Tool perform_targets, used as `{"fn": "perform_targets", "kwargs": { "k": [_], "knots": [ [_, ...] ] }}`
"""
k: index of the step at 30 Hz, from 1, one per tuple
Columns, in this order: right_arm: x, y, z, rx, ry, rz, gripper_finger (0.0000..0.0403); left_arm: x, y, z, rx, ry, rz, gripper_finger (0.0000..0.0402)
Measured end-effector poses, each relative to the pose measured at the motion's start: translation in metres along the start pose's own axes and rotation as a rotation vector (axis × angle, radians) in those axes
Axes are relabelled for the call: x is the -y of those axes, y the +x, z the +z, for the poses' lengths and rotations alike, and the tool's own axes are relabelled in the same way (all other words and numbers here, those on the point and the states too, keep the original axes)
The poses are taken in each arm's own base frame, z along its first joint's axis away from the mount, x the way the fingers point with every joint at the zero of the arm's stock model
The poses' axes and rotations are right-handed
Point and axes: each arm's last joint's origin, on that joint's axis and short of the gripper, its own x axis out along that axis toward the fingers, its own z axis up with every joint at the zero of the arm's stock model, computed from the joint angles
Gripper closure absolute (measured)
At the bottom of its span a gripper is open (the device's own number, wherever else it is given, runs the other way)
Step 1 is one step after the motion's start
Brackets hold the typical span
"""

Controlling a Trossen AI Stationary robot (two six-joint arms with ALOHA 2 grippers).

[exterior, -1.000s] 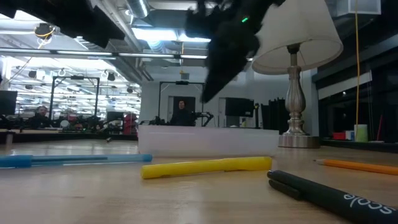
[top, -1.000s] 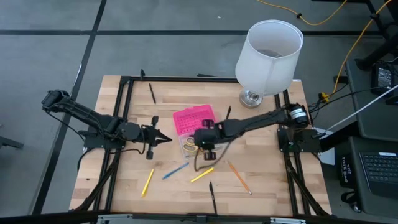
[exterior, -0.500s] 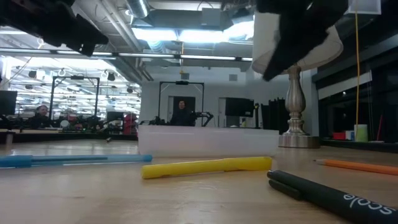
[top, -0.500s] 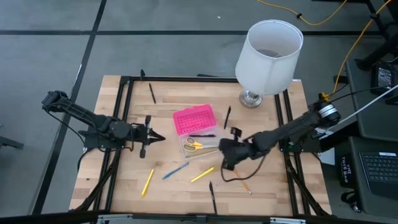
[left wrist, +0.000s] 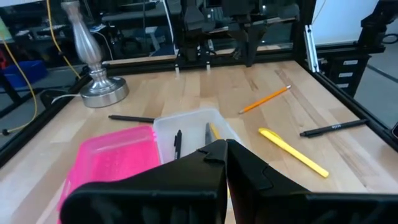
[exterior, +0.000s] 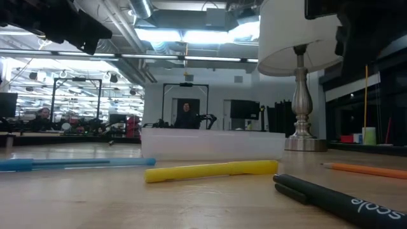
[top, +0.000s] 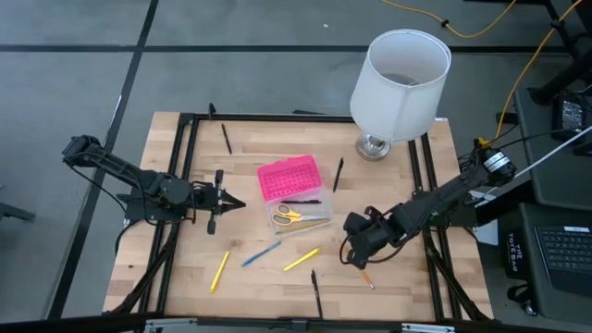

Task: Pick & place school supplies into a supply box
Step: Put the orange pencil into the pink supply box

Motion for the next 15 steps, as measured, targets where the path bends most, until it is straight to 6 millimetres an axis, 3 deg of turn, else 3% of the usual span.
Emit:
{"fn": "perform_targets", "kwargs": {
  "k": [9,15],
  "knots": [
    [-0.013,-0.004,-0.019,-0.04,0.084,0.037,0.04,-0.001,0.0,0.001,0.006,-0.002,0.026,0.0398],
    [-0.023,0.004,-0.032,-0.077,0.135,0.004,0.0401,-0.003,0.0,0.001,0.008,0.023,0.103,0.0398]
  ]
}}
